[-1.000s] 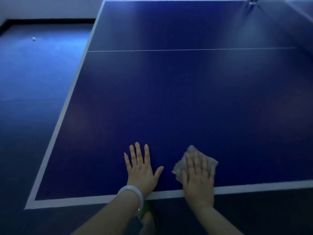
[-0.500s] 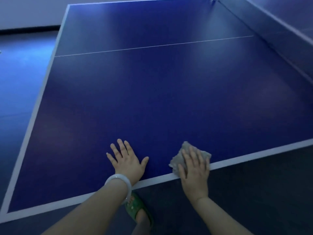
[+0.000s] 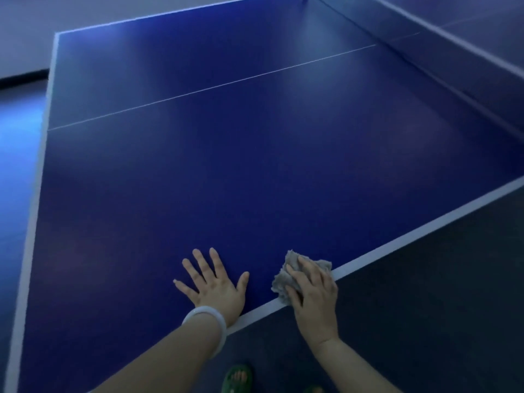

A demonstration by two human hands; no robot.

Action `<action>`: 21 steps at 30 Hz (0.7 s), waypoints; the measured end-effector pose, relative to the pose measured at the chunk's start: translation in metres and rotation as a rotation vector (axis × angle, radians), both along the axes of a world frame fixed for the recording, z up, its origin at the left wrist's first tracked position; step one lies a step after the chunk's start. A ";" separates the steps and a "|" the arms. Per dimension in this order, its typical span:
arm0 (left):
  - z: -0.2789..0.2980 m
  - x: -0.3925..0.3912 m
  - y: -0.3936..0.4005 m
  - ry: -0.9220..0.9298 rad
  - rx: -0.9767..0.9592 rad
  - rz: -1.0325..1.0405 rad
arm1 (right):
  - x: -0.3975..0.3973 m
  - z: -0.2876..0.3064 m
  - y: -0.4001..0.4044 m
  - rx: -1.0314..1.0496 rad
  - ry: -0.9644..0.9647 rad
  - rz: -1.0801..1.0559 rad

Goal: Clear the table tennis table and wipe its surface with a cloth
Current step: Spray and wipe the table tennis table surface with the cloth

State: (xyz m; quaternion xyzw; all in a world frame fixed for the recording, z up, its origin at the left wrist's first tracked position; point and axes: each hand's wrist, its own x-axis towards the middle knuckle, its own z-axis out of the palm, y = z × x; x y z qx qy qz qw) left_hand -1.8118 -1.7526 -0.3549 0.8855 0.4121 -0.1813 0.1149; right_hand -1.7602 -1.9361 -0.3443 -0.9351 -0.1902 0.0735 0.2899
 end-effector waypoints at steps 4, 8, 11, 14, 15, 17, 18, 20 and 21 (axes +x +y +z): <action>0.010 0.002 0.000 0.022 -0.041 -0.018 | -0.011 0.009 0.003 -0.052 0.035 -0.002; 0.020 0.003 0.001 0.030 -0.095 -0.046 | -0.025 0.020 0.000 -0.025 0.100 -0.091; 0.026 0.001 0.002 0.041 -0.118 -0.077 | -0.042 0.030 -0.005 0.152 0.257 -0.165; 0.033 -0.001 0.006 0.078 -0.124 -0.130 | -0.060 0.041 -0.017 0.231 0.323 -0.260; 0.036 -0.002 0.007 0.092 -0.127 -0.149 | -0.065 0.045 -0.023 0.233 0.328 -0.303; 0.043 -0.003 0.007 0.111 -0.120 -0.190 | -0.072 0.051 -0.039 0.238 0.334 -0.385; 0.046 -0.004 0.005 0.119 -0.111 -0.218 | -0.076 0.053 -0.048 0.242 0.339 -0.423; 0.053 -0.004 -0.003 0.133 -0.081 -0.333 | -0.081 0.057 -0.069 0.241 0.352 -0.485; 0.057 -0.003 -0.009 0.130 -0.073 -0.420 | -0.083 0.058 -0.079 0.238 0.361 -0.510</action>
